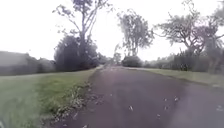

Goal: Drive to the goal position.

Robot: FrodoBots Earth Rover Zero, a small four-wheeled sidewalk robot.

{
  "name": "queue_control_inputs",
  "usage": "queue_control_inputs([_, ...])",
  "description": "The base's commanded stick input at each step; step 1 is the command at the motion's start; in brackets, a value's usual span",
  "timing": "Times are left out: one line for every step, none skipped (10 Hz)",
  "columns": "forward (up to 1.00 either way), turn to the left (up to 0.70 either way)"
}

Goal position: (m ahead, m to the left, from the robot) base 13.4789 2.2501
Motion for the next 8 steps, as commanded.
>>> queue_control_inputs([0.85,0.00])
queue_control_inputs([0.85,0.00])
queue_control_inputs([0.85,0.00])
queue_control_inputs([0.85,0.00])
queue_control_inputs([0.85,0.00])
queue_control_inputs([0.85,-0.01])
queue_control_inputs([0.85,-0.03])
queue_control_inputs([0.85,-0.05])
